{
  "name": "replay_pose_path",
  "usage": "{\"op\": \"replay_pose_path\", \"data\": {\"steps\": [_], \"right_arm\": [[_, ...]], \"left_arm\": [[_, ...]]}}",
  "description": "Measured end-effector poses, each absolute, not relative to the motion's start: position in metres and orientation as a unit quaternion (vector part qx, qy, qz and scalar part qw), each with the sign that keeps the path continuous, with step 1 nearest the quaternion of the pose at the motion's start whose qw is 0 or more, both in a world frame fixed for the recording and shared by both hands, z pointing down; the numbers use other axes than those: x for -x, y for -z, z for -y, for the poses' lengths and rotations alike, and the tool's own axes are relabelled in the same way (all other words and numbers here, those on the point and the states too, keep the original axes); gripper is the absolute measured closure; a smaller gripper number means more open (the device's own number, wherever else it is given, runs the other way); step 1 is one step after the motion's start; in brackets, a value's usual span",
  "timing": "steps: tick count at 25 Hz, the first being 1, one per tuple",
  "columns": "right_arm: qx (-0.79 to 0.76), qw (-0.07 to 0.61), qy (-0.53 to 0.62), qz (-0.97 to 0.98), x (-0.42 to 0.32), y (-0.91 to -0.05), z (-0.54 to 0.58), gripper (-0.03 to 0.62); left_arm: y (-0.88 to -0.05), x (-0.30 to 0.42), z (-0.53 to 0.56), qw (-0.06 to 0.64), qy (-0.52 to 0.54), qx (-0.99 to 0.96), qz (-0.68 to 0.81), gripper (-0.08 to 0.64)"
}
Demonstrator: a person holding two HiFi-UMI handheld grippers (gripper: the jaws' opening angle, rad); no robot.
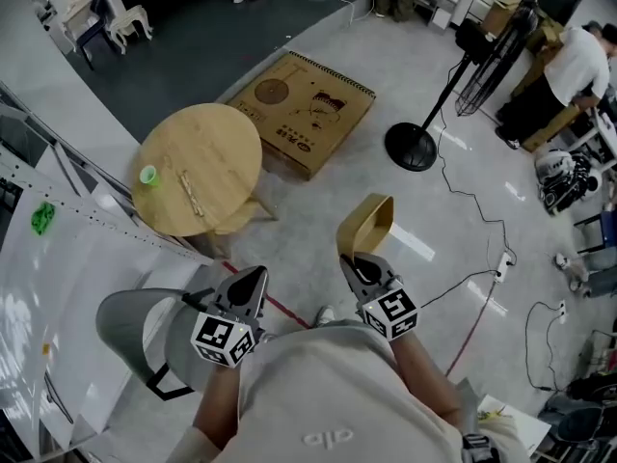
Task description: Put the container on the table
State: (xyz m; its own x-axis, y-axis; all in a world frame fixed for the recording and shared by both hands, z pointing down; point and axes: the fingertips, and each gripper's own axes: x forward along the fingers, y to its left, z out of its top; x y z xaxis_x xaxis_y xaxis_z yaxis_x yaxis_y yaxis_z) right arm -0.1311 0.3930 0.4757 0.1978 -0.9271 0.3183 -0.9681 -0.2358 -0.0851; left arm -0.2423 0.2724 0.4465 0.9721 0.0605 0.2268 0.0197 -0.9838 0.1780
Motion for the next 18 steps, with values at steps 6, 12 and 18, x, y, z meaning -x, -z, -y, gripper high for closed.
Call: {"op": "replay_pose_path", "data": {"steps": [6, 12, 18], "right_arm": [[-0.782, 0.045, -0.160, 0.600, 0.086, -0.487, -0.419, 0.560], [-0.779, 0.042, -0.172, 0.602, 0.044, -0.502, -0.396, 0.560], [-0.773, 0.060, -0.180, 0.606, -0.025, -0.510, -0.328, 0.560]], "left_arm": [[-0.454, 0.193, -0.298, 0.073, -0.131, -0.988, -0.031, 0.545], [-0.472, 0.143, -0.280, 0.086, -0.146, -0.985, -0.037, 0.545], [-0.482, 0.067, -0.211, 0.097, -0.141, -0.985, -0.036, 0.545]]}}
